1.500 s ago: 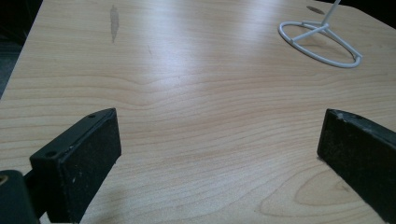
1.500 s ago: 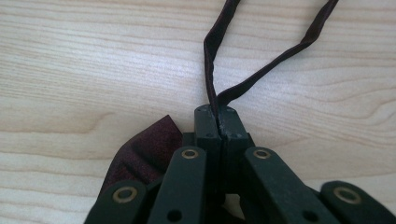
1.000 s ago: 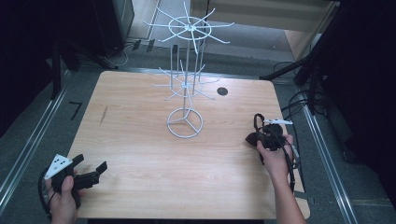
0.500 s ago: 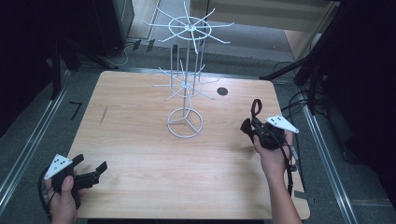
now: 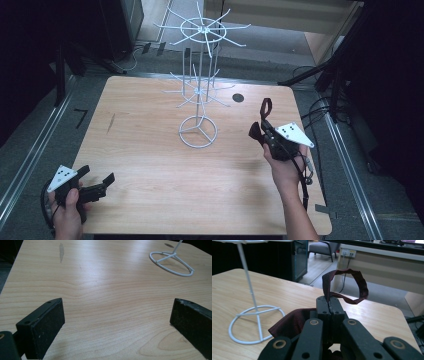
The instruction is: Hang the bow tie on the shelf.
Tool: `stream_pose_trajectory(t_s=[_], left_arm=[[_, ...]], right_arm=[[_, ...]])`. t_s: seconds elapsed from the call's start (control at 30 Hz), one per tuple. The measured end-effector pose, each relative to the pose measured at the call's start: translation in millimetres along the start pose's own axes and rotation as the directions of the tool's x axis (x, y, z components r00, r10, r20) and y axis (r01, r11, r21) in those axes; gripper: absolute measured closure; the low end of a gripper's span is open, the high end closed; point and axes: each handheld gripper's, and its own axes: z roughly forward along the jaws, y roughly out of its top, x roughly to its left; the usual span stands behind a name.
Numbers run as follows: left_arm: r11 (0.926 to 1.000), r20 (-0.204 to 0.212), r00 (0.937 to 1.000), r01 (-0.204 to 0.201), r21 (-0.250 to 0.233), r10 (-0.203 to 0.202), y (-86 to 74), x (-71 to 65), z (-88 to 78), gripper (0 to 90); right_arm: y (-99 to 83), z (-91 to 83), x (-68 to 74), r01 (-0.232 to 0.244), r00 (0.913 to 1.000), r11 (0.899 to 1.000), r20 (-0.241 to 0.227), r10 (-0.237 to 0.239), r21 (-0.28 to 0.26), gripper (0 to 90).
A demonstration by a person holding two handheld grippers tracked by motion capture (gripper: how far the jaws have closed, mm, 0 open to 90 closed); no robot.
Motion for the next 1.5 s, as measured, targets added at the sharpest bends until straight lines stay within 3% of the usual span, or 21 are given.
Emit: stream_pose_trajectory(t_s=[0.3, 0.6, 1.5], left_arm=[[1.0, 0.001, 1.0, 0.001, 0.0, -0.001, 0.0, 0.1, 0.0, 0.2], [1.0, 0.002, 1.0, 0.001, 0.0, -0.001, 0.0, 0.2, 0.0, 0.2], [1.0, 0.004, 1.0, -0.001, 0.001, 0.001, 0.1, 0.2, 0.2, 0.2]], right_arm=[[8.9, -0.9, 17.6, 0.026, 0.9988, 0.999, -0.041, -0.027, -0.021, 90.0], [15.9, -0.6, 34.1, 0.024, 0.9965, 0.999, -0.079, -0.027, -0.04, 90.0], [28.6, 5.4, 70.2, 0.042, 0.9862, 0.997, -0.157, -0.052, -0.071, 90.0]])
